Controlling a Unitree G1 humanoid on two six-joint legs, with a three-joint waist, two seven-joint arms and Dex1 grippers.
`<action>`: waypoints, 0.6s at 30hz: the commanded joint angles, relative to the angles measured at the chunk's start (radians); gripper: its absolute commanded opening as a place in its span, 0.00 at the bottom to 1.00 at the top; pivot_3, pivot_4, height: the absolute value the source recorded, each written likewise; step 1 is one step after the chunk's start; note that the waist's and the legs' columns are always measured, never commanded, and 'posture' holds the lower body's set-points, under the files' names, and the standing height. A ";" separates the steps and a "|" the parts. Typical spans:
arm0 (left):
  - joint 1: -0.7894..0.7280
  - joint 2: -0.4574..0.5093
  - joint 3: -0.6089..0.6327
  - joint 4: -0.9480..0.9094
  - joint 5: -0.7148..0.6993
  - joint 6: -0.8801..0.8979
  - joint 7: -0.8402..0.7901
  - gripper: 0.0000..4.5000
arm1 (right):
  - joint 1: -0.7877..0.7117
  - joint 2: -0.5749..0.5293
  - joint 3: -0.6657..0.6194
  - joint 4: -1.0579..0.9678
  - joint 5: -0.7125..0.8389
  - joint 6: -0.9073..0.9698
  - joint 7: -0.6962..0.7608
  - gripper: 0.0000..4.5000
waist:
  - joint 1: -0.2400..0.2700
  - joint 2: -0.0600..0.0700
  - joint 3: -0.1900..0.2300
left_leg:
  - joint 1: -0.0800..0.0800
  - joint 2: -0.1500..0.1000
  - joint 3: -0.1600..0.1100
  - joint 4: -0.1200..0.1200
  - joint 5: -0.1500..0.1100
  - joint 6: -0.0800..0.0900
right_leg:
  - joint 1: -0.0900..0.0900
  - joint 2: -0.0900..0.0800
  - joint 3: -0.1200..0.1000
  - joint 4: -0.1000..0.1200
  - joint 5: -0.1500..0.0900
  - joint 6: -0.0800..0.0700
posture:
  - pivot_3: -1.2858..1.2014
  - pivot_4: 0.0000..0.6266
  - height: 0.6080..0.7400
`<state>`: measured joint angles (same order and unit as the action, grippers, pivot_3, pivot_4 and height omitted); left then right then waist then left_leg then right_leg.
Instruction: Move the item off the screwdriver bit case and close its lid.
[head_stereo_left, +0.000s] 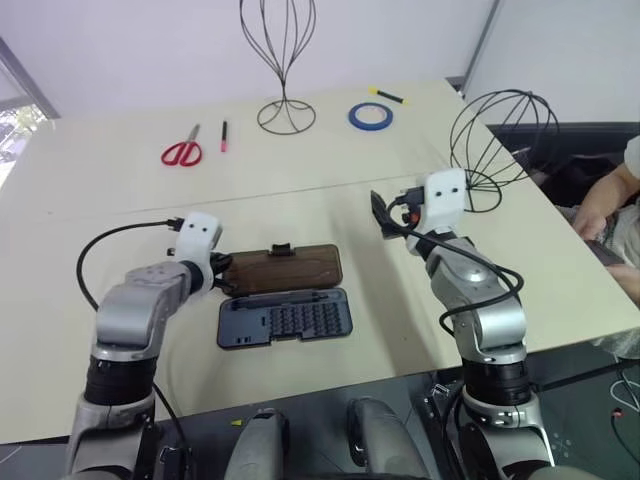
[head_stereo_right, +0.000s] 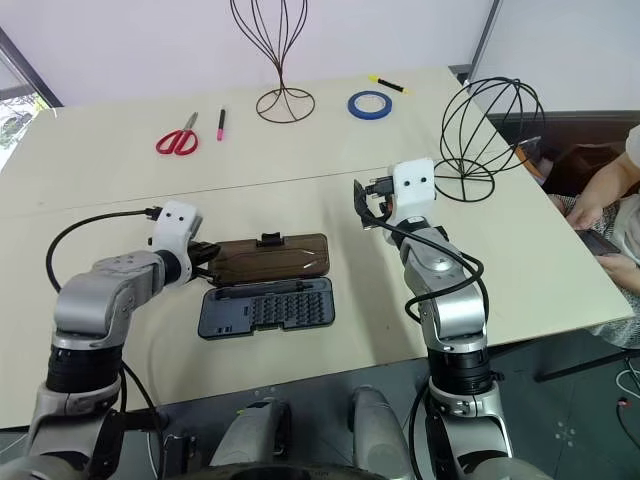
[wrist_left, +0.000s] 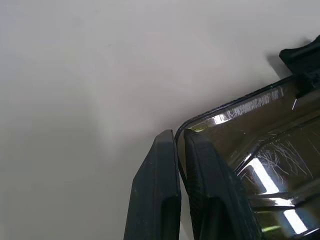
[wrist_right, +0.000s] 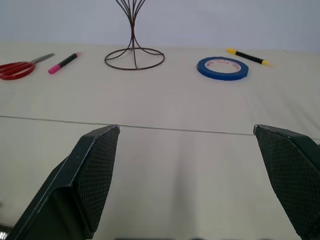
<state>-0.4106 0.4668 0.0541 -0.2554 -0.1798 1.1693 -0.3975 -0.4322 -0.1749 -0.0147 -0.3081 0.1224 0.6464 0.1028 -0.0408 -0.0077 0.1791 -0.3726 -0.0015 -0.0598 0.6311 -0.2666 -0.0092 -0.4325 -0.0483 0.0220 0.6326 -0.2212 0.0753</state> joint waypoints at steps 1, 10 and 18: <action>0.009 0.008 -0.027 0.039 -0.006 -0.017 -0.010 0.01 | -0.008 0.000 -0.005 -0.047 -0.004 -0.004 -0.005 1.00 | 0.001 0.000 0.000 | 0.000 0.000 0.000 0.000 0.000 0.000 | 0.000 0.000 0.000 0.000 0.000 0.000 | 0.52 0.24 1.00; 0.061 -0.005 -0.004 -0.043 -0.019 0.020 0.021 0.01 | 0.008 -0.006 -0.008 -0.073 -0.003 0.018 -0.008 1.00 | 0.000 0.000 0.000 | 0.000 0.000 0.000 0.000 0.000 0.000 | 0.000 0.000 0.000 0.000 0.000 0.000 | 0.52 0.24 1.00; 0.115 -0.040 0.037 -0.135 -0.020 0.082 0.084 0.01 | -0.004 -0.007 -0.002 -0.055 -0.002 0.011 0.002 1.00 | -0.003 0.000 0.000 | 0.000 0.000 0.000 0.000 0.000 0.000 | 0.000 0.000 0.000 -0.001 0.000 0.000 | 0.52 0.24 1.00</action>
<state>-0.3261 0.4301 0.0967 -0.3775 -0.1915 1.2107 -0.3206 -0.4139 -0.1794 -0.0158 -0.3348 0.1220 0.6719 0.1020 -0.0435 -0.0076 0.1789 -0.3726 -0.0014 -0.0600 0.6309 -0.2666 -0.0091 -0.4322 -0.0482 0.0219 0.6320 -0.2213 0.0754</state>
